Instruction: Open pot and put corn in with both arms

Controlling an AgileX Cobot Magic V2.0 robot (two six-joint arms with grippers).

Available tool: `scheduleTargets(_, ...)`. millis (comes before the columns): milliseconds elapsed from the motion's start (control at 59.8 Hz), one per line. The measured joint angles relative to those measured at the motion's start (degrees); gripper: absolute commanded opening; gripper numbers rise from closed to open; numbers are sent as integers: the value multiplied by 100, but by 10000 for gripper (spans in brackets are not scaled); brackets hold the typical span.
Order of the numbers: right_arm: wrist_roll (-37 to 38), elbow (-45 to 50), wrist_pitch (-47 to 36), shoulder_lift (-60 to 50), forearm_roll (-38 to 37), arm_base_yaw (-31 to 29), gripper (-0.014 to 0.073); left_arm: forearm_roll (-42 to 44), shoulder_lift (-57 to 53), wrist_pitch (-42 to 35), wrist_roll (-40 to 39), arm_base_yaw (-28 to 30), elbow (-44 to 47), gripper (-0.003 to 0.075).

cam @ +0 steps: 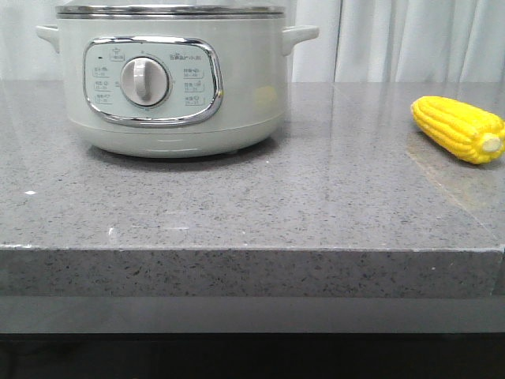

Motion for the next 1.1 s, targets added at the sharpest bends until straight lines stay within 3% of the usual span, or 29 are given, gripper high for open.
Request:
scheduleTargets(954,0,0,0,0,0,0,-66,0,0,-244,0,0,0,-20)
scheduleTargets(1105,0,-37,443,0,0,0,-66,-10,0,-221,0,0,-118,-20)
